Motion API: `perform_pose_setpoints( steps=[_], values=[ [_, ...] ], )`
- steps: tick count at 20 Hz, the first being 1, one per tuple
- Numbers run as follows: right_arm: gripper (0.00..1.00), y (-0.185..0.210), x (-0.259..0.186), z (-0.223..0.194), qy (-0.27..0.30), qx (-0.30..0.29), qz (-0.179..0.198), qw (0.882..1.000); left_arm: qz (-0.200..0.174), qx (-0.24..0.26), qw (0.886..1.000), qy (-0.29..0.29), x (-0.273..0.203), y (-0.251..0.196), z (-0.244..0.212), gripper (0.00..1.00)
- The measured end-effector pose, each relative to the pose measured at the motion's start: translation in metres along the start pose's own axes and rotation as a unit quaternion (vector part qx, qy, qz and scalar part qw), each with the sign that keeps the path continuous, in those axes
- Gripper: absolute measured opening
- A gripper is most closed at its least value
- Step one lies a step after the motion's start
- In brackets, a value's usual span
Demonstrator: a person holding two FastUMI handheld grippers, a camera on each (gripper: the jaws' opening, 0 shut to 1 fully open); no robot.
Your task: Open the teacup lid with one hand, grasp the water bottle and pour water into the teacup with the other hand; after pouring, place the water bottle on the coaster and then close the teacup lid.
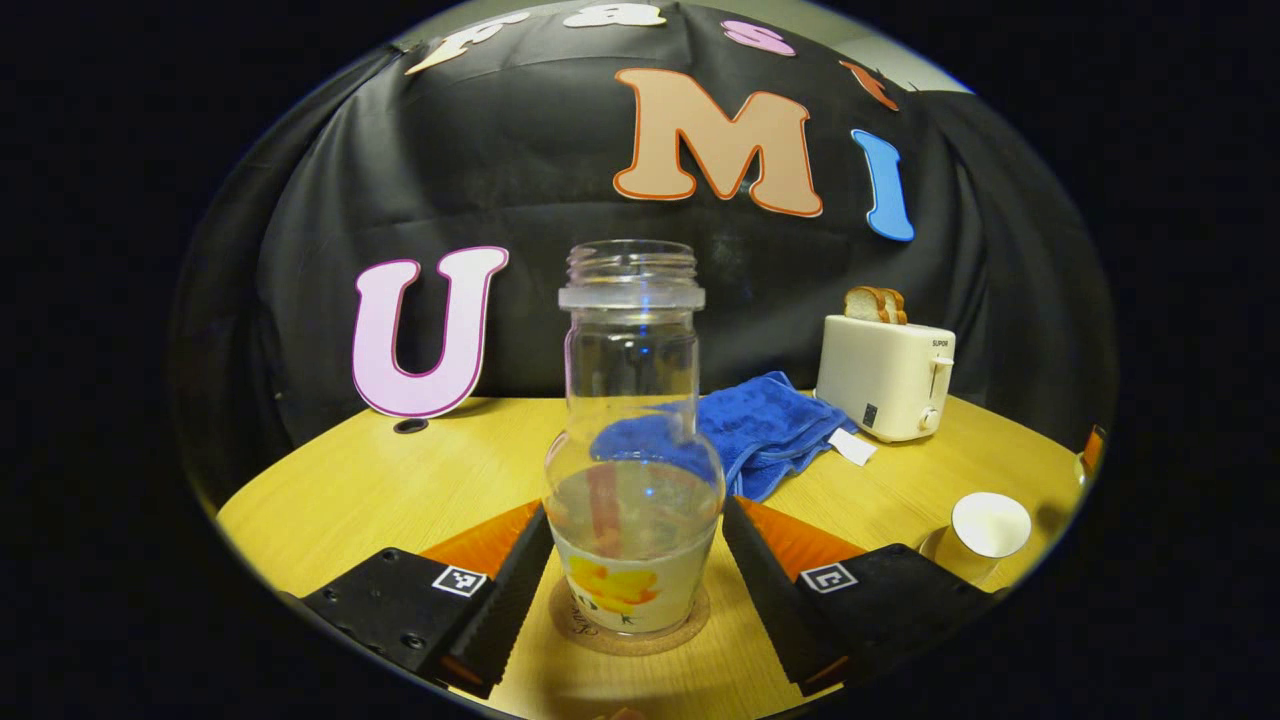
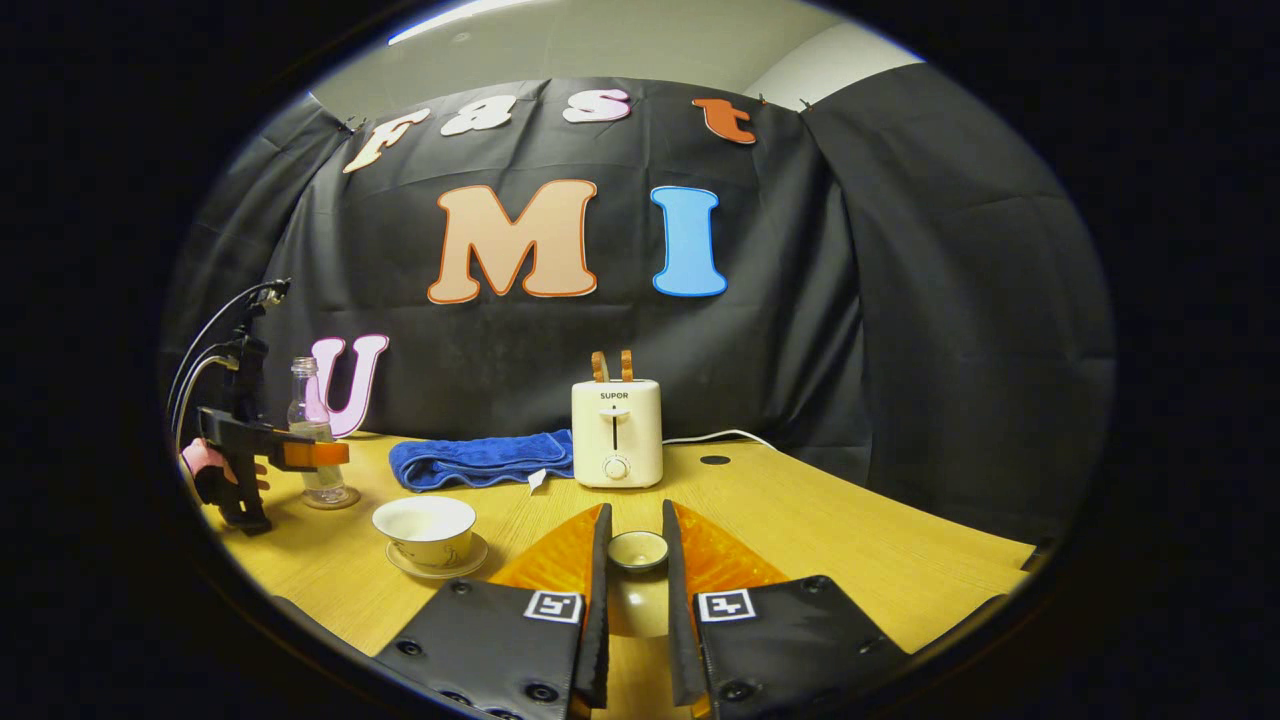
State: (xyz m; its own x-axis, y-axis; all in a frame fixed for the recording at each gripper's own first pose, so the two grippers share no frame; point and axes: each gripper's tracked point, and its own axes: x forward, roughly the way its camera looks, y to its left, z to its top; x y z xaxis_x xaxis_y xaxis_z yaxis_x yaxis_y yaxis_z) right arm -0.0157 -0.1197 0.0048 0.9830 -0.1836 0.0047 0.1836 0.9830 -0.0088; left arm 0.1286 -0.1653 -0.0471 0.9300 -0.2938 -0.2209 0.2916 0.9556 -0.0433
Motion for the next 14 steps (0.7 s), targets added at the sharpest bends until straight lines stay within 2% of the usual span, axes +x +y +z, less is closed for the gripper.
perform_pose_setpoints(
  steps=[5, 9, 14],
  values=[
    [0.28, 0.000, -0.001, 0.000, 0.000, 0.000, 0.000, 1.000, 0.004, 0.001, 1.000, -0.010, -0.015, 0.005, -0.002, 0.97],
    [0.28, 0.000, 0.000, 0.001, 0.000, 0.000, 0.001, 1.000, -0.008, 0.006, 1.000, -0.026, -0.037, -0.001, -0.001, 0.97],
    [0.28, 0.007, 0.002, 0.000, 0.002, 0.000, 0.015, 1.000, -0.014, 0.017, 0.997, -0.071, -0.067, 0.004, 0.010, 0.97]
  ],
)
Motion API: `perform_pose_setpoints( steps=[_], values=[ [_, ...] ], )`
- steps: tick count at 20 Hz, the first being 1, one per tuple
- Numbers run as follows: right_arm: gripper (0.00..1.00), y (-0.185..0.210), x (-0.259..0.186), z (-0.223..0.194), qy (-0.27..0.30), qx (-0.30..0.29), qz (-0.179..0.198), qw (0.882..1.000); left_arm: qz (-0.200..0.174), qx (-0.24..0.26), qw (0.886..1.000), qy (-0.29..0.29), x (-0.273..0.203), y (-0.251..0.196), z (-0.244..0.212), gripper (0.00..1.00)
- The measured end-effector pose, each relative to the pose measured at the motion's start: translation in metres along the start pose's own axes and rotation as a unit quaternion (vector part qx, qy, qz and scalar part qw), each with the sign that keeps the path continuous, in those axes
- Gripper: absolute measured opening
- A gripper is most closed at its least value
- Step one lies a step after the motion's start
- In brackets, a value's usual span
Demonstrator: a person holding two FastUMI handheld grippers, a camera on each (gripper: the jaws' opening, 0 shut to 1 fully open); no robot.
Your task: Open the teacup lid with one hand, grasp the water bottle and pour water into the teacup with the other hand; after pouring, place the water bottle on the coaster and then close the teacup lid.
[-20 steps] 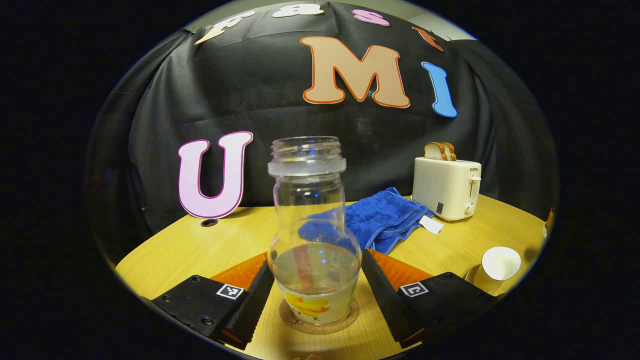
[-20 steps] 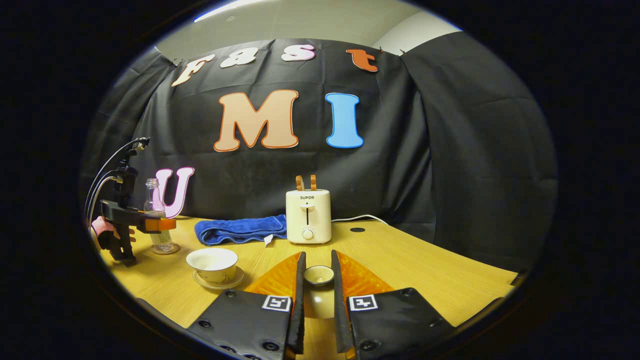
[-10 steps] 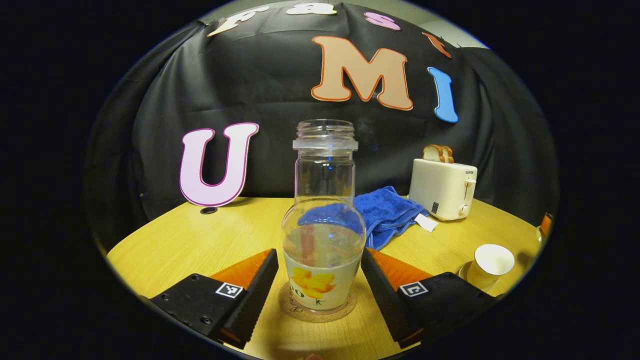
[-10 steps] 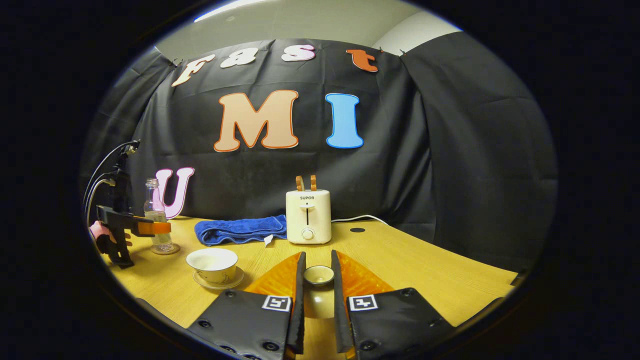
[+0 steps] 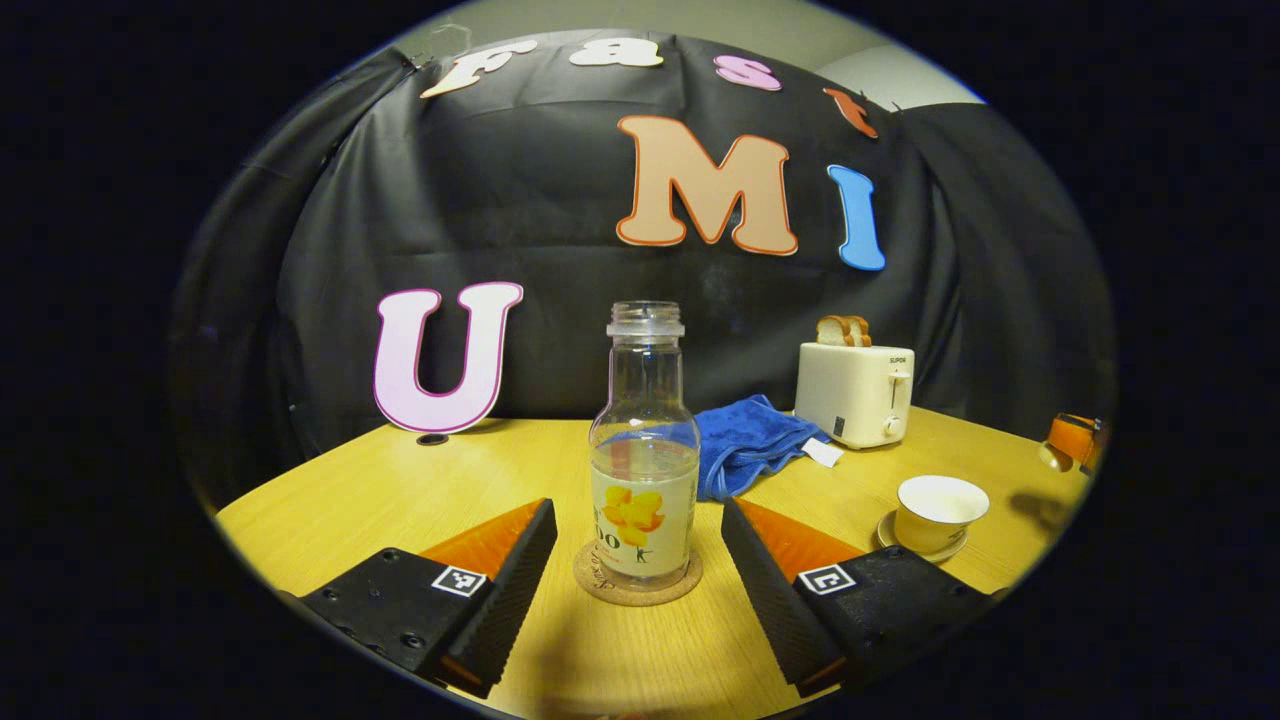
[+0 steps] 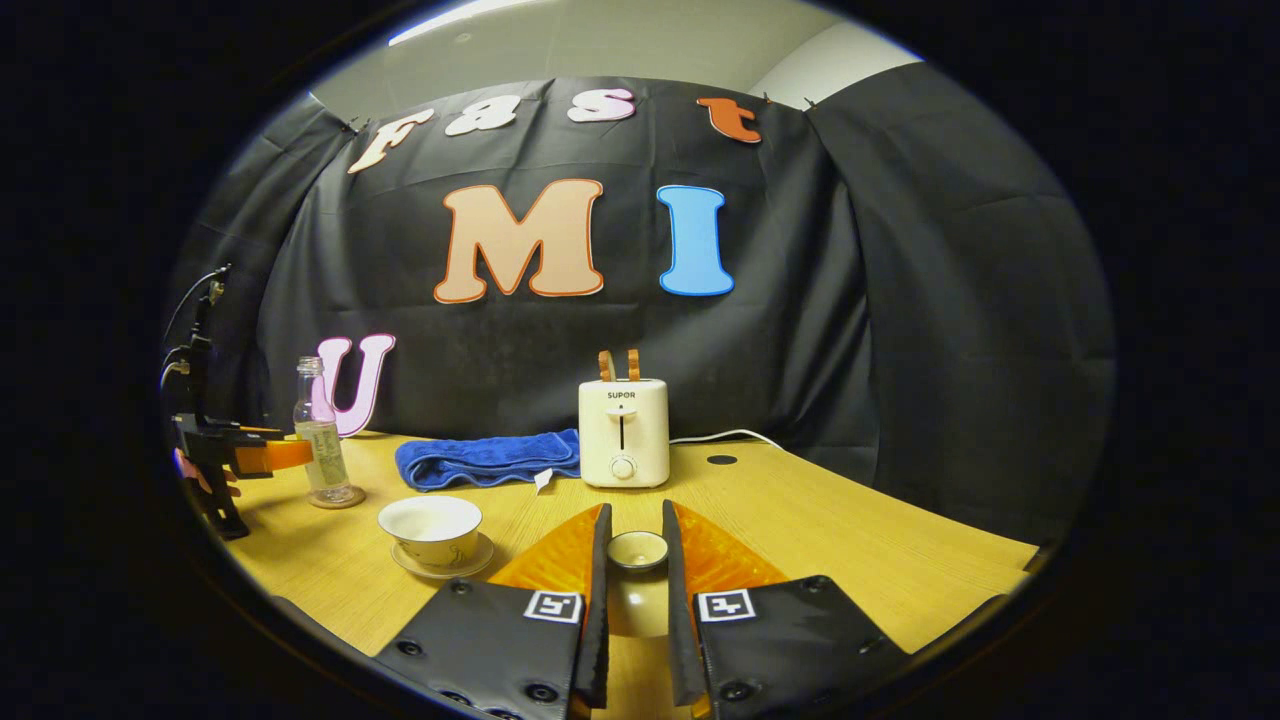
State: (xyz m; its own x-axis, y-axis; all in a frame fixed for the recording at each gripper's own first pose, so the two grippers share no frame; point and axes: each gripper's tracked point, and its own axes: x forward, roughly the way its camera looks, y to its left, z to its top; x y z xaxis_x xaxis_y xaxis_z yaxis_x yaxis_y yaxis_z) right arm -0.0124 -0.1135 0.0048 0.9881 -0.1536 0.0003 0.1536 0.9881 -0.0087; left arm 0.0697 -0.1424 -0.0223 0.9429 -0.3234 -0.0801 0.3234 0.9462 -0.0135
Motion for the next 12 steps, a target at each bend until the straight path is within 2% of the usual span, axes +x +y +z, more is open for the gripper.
perform_pose_setpoints(
  steps=[4, 11, 12],
  values=[
    [0.28, 0.013, 0.004, -0.002, 0.001, 0.001, 0.021, 1.000, 0.003, 0.006, 0.999, -0.049, -0.020, 0.007, 0.016, 0.96],
    [0.28, 0.078, 0.028, -0.006, 0.004, 0.004, 0.108, 0.994, 0.042, 0.005, 0.998, -0.044, -0.042, 0.039, 0.011, 0.99],
    [0.28, 0.091, 0.032, -0.005, 0.005, 0.005, 0.123, 0.992, 0.047, 0.005, 0.998, -0.044, -0.044, 0.042, 0.011, 0.96]
  ],
)
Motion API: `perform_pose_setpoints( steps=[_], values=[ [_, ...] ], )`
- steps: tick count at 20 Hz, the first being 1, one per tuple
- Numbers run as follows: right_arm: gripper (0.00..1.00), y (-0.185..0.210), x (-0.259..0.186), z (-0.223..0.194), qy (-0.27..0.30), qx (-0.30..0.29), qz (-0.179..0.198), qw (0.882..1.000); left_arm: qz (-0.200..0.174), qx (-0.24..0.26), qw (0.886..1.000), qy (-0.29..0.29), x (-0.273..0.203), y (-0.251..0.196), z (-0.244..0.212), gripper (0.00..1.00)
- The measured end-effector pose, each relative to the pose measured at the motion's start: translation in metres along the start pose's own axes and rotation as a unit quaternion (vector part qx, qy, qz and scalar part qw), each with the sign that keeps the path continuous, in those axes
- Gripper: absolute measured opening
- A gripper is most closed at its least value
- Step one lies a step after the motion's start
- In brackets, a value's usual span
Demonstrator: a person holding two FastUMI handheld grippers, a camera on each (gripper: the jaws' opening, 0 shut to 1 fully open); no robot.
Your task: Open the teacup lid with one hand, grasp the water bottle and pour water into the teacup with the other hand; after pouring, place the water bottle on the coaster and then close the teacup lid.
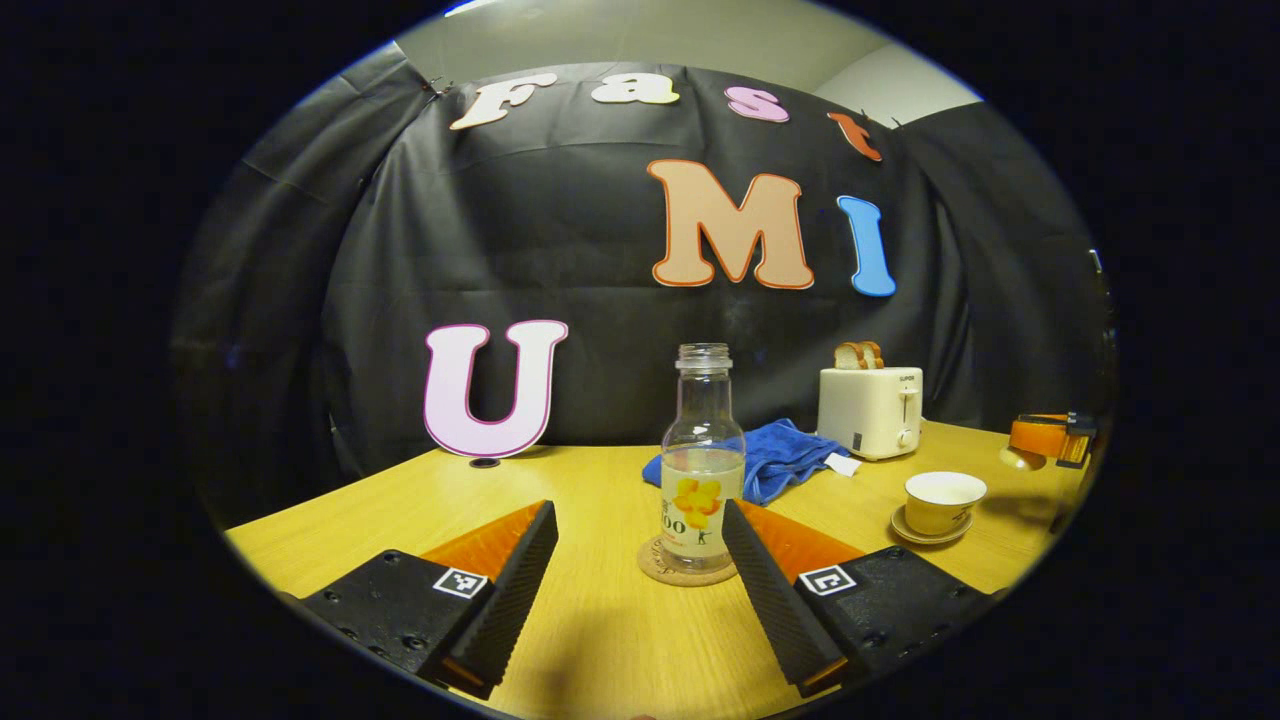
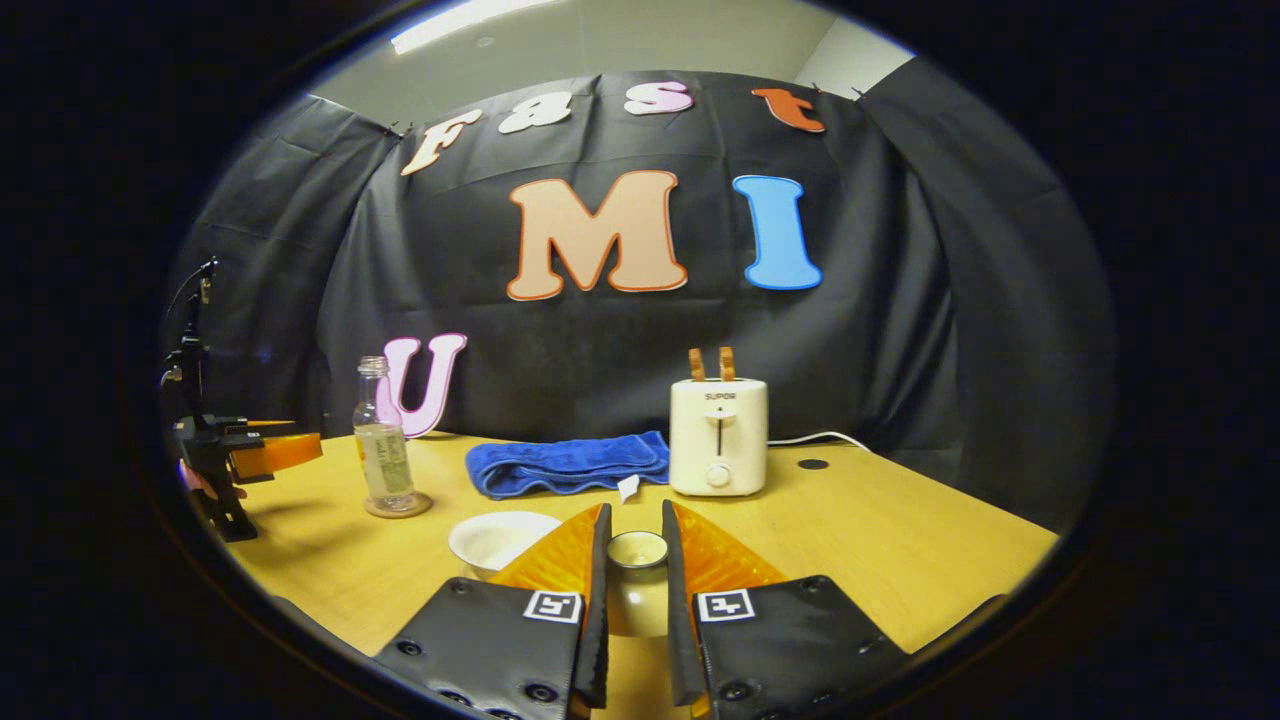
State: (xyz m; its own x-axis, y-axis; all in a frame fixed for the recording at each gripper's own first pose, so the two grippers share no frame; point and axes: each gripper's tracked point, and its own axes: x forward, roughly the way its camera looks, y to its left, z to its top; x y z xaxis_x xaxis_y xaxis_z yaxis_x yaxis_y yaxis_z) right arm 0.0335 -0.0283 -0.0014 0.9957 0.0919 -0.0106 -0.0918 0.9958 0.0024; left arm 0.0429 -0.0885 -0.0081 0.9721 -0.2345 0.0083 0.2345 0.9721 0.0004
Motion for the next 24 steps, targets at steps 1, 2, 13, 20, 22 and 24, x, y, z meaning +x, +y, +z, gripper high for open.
perform_pose_setpoints(
  steps=[1, 2, 13, 20, 22, 24],
  values=[
    [0.28, 0.012, 0.007, 0.000, 0.000, 0.001, 0.018, 1.000, 0.004, 0.000, 1.000, 0.000, -0.002, 0.002, -0.001, 0.96],
    [0.29, 0.024, 0.015, -0.002, 0.002, 0.001, 0.034, 0.999, 0.010, 0.000, 1.000, 0.000, -0.004, 0.005, 0.000, 0.96],
    [0.28, 0.081, 0.050, -0.016, 0.041, 0.002, 0.133, 0.990, 0.021, 0.000, 1.000, 0.001, -0.006, 0.009, -0.001, 0.96],
    [0.28, 0.088, 0.059, -0.027, 0.079, -0.007, 0.140, 0.987, 0.020, -0.001, 1.000, 0.001, -0.007, 0.008, -0.001, 0.96],
    [0.29, 0.087, 0.061, -0.028, 0.086, -0.007, 0.135, 0.987, 0.020, 0.000, 1.000, 0.001, -0.006, 0.008, -0.001, 0.96],
    [0.32, 0.088, 0.061, -0.029, 0.088, -0.008, 0.136, 0.987, 0.020, -0.001, 1.000, 0.001, -0.006, 0.008, -0.001, 0.96]
  ],
)
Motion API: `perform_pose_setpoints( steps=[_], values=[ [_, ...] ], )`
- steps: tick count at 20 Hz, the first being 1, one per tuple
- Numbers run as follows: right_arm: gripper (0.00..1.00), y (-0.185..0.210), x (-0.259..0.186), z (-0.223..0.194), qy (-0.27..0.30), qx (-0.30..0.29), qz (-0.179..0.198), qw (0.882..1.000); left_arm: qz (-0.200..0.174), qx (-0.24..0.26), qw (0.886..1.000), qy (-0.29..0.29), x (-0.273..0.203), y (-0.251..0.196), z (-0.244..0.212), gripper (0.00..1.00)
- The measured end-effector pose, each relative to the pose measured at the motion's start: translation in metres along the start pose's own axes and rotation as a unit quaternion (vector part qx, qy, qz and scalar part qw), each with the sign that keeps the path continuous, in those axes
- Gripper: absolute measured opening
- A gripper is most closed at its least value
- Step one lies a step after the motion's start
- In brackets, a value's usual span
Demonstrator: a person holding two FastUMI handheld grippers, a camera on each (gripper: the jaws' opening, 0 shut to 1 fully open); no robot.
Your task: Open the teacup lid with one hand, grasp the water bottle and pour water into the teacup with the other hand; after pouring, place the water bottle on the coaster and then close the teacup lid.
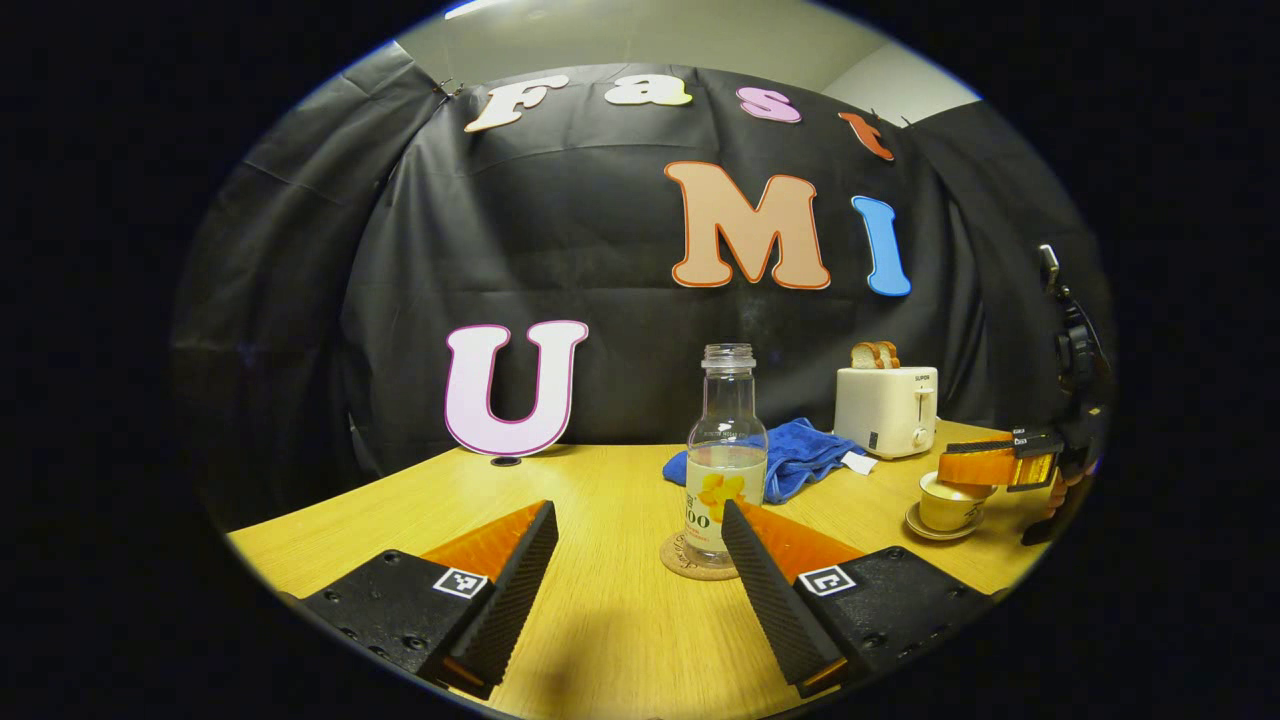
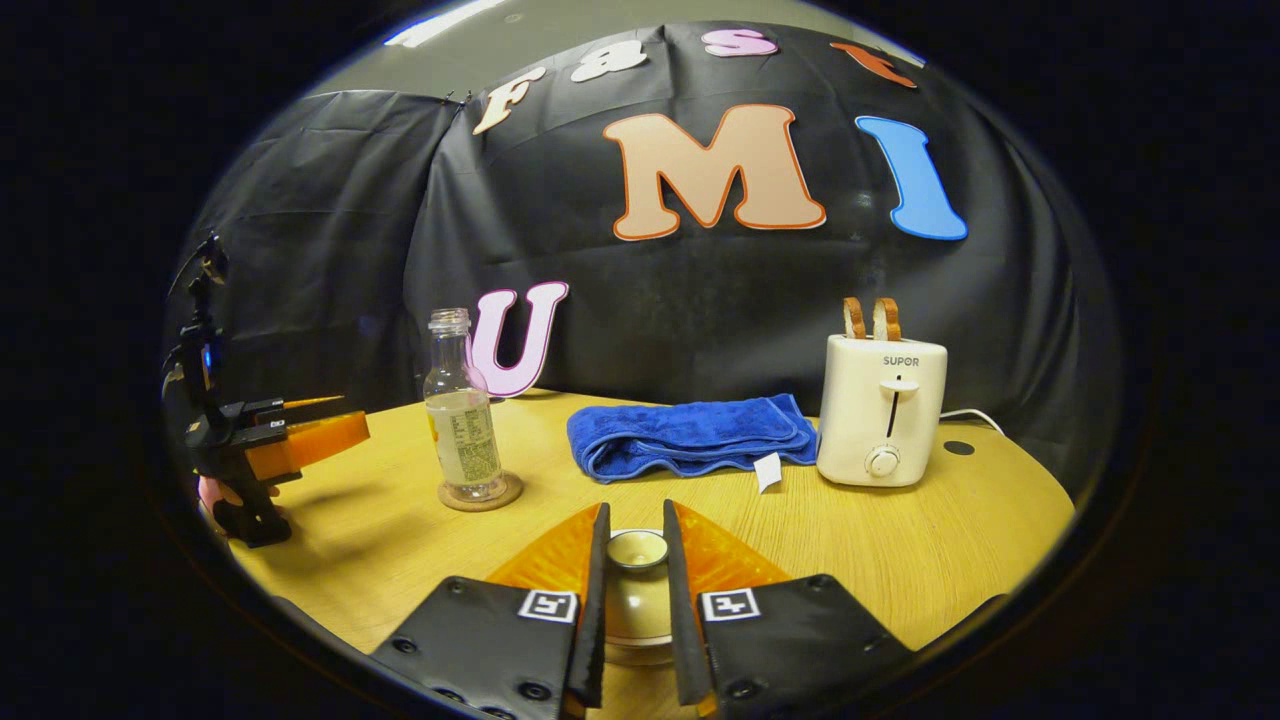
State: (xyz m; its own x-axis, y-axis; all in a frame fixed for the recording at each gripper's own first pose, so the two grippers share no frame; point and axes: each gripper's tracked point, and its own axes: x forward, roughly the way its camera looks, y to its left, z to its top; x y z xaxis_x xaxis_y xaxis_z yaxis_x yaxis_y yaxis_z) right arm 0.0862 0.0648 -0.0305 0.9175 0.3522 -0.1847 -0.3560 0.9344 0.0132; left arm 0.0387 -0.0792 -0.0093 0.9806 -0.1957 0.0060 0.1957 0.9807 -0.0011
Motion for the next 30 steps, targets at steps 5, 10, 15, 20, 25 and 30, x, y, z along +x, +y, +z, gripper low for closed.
perform_pose_setpoints(
  steps=[5, 10, 15, 20, 25, 30],
  values=[
    [0.48, 0.004, -0.002, 0.002, -0.004, 0.000, 0.014, 1.000, 0.000, 0.000, 1.000, 0.000, 0.000, 0.000, 0.000, 0.96],
    [0.92, 0.002, -0.008, 0.008, -0.026, 0.001, 0.010, 1.000, 0.000, 0.000, 1.000, 0.000, -0.001, 0.000, 0.000, 0.96],
    [0.95, -0.007, -0.025, 0.024, -0.082, 0.002, -0.016, 0.996, 0.001, 0.000, 1.000, 0.000, 0.000, 0.001, 0.000, 0.96],
    [0.92, -0.022, -0.048, 0.022, -0.087, 0.004, -0.054, 0.995, 0.006, 0.000, 1.000, 0.001, -0.001, 0.003, 0.001, 0.96],
    [0.94, -0.062, -0.076, 0.019, -0.091, 0.008, -0.150, 0.984, 0.030, 0.001, 1.000, 0.002, -0.003, 0.013, 0.000, 0.96],
    [0.92, -0.101, -0.105, 0.016, -0.094, 0.013, -0.249, 0.964, 0.077, 0.002, 0.997, 0.004, -0.006, 0.030, 0.000, 0.96]
  ],
)
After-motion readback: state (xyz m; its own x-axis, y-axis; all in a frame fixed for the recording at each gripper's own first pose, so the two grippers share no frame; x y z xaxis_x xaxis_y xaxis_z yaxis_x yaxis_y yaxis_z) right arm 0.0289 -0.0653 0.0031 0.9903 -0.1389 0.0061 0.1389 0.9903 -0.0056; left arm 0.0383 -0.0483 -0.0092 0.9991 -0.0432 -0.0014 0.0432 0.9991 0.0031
